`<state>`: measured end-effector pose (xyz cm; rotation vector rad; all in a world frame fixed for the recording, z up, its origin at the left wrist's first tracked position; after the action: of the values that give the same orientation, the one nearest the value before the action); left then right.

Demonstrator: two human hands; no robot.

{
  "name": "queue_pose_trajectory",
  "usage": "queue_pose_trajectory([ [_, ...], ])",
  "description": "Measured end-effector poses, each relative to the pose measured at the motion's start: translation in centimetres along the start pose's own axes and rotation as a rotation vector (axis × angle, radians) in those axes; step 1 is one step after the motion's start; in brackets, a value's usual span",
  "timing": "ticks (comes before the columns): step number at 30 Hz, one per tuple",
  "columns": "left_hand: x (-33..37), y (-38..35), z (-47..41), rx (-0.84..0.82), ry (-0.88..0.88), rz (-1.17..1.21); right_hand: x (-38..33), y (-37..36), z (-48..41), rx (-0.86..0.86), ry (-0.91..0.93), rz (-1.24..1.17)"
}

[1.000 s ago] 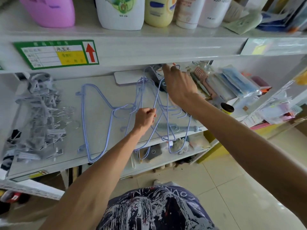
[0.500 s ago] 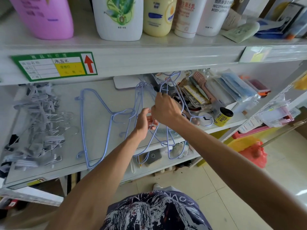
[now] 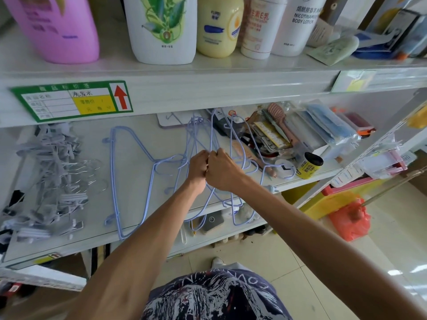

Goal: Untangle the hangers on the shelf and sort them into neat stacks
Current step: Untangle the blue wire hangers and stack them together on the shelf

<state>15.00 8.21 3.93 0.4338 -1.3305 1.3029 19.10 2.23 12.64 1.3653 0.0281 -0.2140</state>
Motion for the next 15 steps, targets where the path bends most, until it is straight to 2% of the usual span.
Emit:
queue_pose_trajectory([
  [4, -0.1, -0.4, -0.1, -0.010, 0.035, 0.067, -0.3, 0.4, 0.1, -0.008, 0.019, -0.012],
  [8, 0.2, 0.0, -0.4, -0.007, 0.013, -0.111, 0.1, 0.6, 0.4, -0.015, 0.015, 0.053],
  [11, -0.2, 0.4, -0.6, 0.009, 0.009, -0.124, 0.3, 0.6, 0.8, -0.018, 0.037, 0.078],
  [13, 0.2, 0.2, -0.4, 0.001, 0.008, -0.095, 0.7, 1.3, 1.1, 0.060, -0.003, 0.022],
  [15, 0.6, -0.1, -0.1, -0.012, 0.041, -0.099, 1.3, 2.5, 1.2, 0.292, -0.034, 0.040],
])
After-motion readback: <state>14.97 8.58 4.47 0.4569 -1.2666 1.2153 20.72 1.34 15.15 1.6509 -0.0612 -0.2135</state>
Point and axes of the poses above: each hand's wrist, its own z-axis away from the middle knuckle, its own y-axis out of the back of the hand, x = y × z, the point moved 5 cm from there along -z, towards the middle knuckle, and after that the axes turned 5 degrees about -x, right-handed, at the moved point
